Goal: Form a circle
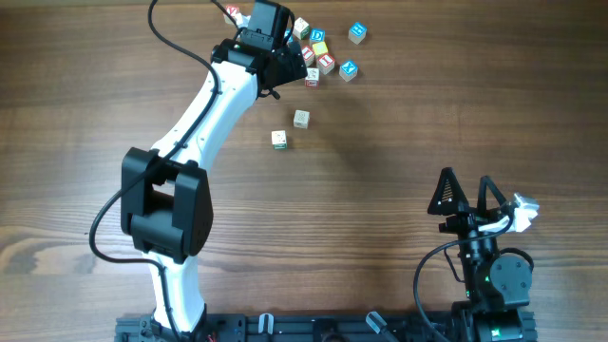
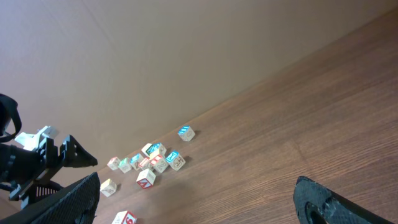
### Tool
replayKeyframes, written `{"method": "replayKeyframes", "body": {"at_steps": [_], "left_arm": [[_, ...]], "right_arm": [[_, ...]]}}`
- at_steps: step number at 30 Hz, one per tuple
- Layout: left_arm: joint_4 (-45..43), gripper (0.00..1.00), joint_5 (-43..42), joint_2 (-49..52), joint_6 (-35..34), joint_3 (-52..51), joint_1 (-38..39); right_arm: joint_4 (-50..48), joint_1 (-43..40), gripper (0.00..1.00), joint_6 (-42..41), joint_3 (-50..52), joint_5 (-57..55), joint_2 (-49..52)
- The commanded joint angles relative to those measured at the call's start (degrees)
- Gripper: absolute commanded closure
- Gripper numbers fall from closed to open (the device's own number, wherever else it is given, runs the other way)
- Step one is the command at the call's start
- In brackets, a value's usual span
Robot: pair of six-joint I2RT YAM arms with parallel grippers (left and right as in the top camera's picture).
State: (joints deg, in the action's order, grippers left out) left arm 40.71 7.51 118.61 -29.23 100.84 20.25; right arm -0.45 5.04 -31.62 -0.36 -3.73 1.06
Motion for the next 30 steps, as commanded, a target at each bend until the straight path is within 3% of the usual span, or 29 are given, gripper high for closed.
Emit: {"method": "replayKeyframes", "body": {"at_steps": [1, 30], "left_arm": [[0.0, 0.00, 0.5, -0.4, 0.5, 0.6, 0.1], [0.0, 0.00, 0.5, -0.4, 0.5, 0.6, 0.1]], "right_arm": [[-0.3, -0.3, 0.00, -0.1, 0.1, -0.6, -0.2], [-0.4, -0.3, 0.00, -0.8, 0.1, -0.6, -0.2]]}}
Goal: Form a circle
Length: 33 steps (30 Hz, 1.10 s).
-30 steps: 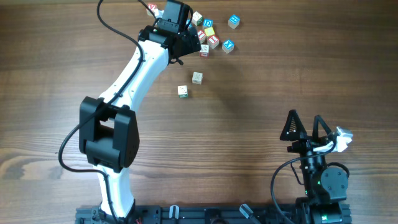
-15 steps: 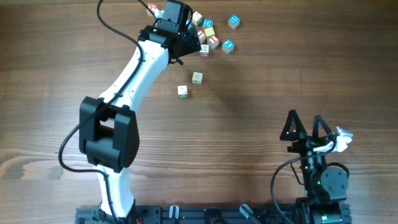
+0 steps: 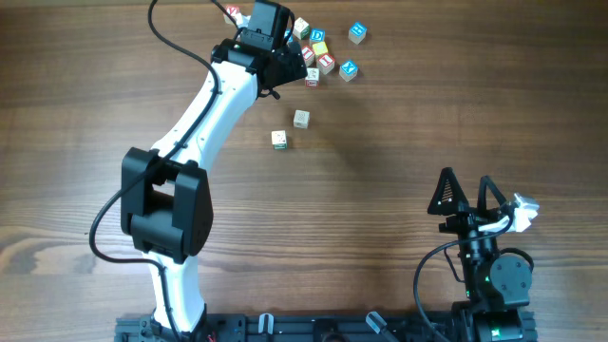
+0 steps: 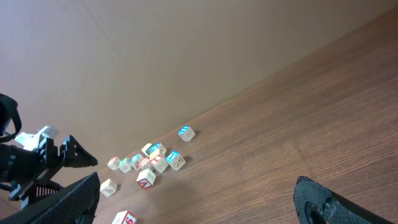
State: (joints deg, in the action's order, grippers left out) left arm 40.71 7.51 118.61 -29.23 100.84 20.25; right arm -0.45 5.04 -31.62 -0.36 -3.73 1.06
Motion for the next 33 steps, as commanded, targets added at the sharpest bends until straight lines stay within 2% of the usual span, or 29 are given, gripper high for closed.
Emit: {"method": "replayKeyframes", "body": {"at_steps": [1, 4, 6, 8, 9, 11, 12, 14, 16, 19, 20, 25, 29, 33], "left_arm": [[0.0, 0.00, 0.5, -0.4, 0.5, 0.6, 0.1], [0.0, 0.00, 0.5, -0.4, 0.5, 0.6, 0.1], [0.0, 0.00, 0.5, -0.4, 0.5, 0.6, 0.1], [0.0, 0.00, 0.5, -0.4, 0.5, 0.6, 0.1], [0.0, 0.00, 0.5, -0.4, 0.5, 0.6, 0.1], [0.0, 0.00, 0.5, -0.4, 0.5, 0.6, 0.2], [0.0, 0.00, 0.5, -0.4, 0.5, 0.6, 0.1], [0.0, 0.00, 0.5, -0.4, 0.5, 0.6, 0.1], [0.0, 0.00, 0.5, -0.4, 0.5, 0.6, 0.1], [0.0, 0.00, 0.5, -0.4, 0.5, 0.6, 0.2], [0.0, 0.00, 0.5, -0.4, 0.5, 0.6, 0.1], [0.0, 0.00, 0.5, -0.4, 0.5, 0.6, 0.2], [0.0, 0.00, 0.5, -0.4, 0.5, 0.6, 0.1], [0.0, 0.00, 0.5, -0.4, 0.5, 0.6, 0.2]], "right_arm": [[-0.4, -0.3, 0.00, -3.7, 0.1, -0.6, -0.2], [-0.6, -0.4, 0.00, -15.5, 0.1, -3.2, -0.2], [-0.6, -0.3, 0.00, -20.2, 0.1, -3.2, -0.2], [-3.1, -0.4, 0.00, -30.1, 0.0, -7.3, -0.3], [-5.1, -0.4, 0.00, -27.3, 0.0, -4.5, -0.3], [-9.2, -0.4, 0.00, -12.6, -0.3, 5.7, -0.1], [-8.5, -0.4, 0.00, -8.0, -1.1, 9.6, 0.3], [-3.7, -0.4, 0.00, -4.1, -4.7, 11.4, 2.4], [3.9, -0.4, 0.00, 0.7, -13.7, 11.5, 8.3], [11.8, -0.4, 0.00, 4.7, -26.3, 11.7, 19.2], [17.4, -0.4, 0.00, 6.5, -34.2, 12.7, 26.7], [39.6, -0.4, 0.00, 10.6, -58.6, 16.9, 52.7], [42.9, -0.4, 0.00, 10.4, -65.7, 16.9, 67.7], [41.1, -0.4, 0.00, 8.5, -65.9, 17.3, 77.2]]}}
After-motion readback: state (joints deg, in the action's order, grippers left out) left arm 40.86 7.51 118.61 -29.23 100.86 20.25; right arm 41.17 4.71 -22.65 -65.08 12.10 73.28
